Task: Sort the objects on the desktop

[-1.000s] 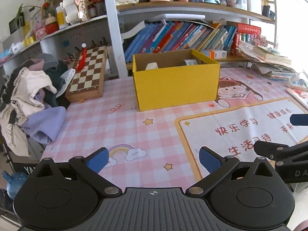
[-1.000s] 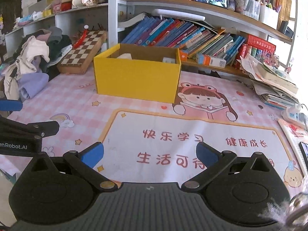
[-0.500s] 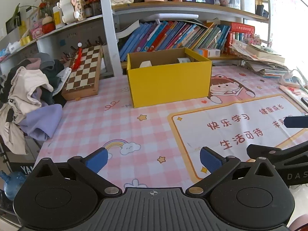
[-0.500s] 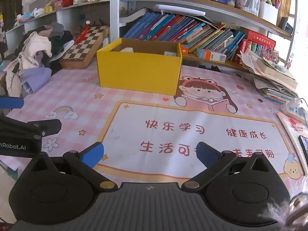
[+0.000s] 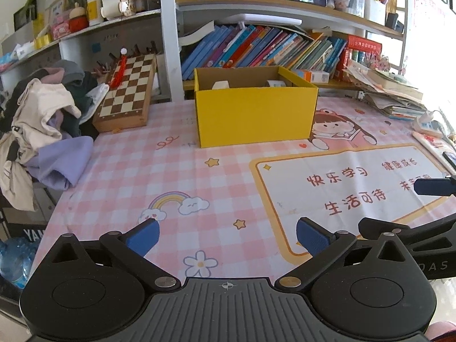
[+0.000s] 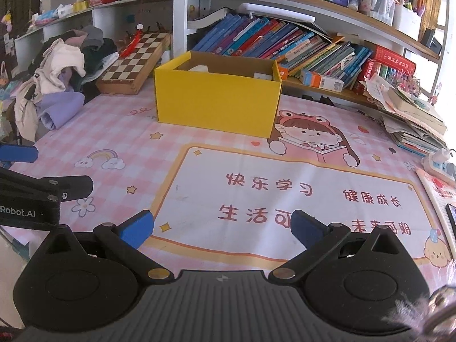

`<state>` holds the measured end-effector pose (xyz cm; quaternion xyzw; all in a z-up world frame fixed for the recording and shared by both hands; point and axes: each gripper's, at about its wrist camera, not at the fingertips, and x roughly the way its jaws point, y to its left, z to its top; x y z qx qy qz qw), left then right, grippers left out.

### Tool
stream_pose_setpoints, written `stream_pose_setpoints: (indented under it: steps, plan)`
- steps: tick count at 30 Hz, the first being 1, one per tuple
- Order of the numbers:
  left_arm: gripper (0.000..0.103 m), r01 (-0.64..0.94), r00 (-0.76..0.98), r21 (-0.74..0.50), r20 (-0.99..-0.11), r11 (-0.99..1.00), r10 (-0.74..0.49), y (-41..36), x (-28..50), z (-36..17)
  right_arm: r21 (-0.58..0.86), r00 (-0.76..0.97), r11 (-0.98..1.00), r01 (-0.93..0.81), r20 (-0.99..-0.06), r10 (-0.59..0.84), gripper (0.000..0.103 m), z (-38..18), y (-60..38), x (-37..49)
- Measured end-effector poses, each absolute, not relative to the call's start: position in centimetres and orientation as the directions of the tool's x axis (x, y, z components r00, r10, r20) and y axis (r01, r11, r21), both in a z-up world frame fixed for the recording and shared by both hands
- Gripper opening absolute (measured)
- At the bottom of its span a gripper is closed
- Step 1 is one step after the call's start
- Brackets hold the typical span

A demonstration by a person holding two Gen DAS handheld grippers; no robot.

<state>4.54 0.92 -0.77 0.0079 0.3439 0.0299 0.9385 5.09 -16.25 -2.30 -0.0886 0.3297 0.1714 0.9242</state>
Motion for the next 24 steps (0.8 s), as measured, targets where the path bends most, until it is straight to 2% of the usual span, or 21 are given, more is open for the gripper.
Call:
stream_pose_setpoints:
  steps: [24]
  plan:
    - [0.103, -0.062, 0.752, 0.056, -0.654, 0.997, 0.083, 0.88, 4.89, -1.10, -0.051, 0.726, 0.933, -0.356, -0.643, 0.242, 0.103, -2.34, -16.23, 5.23]
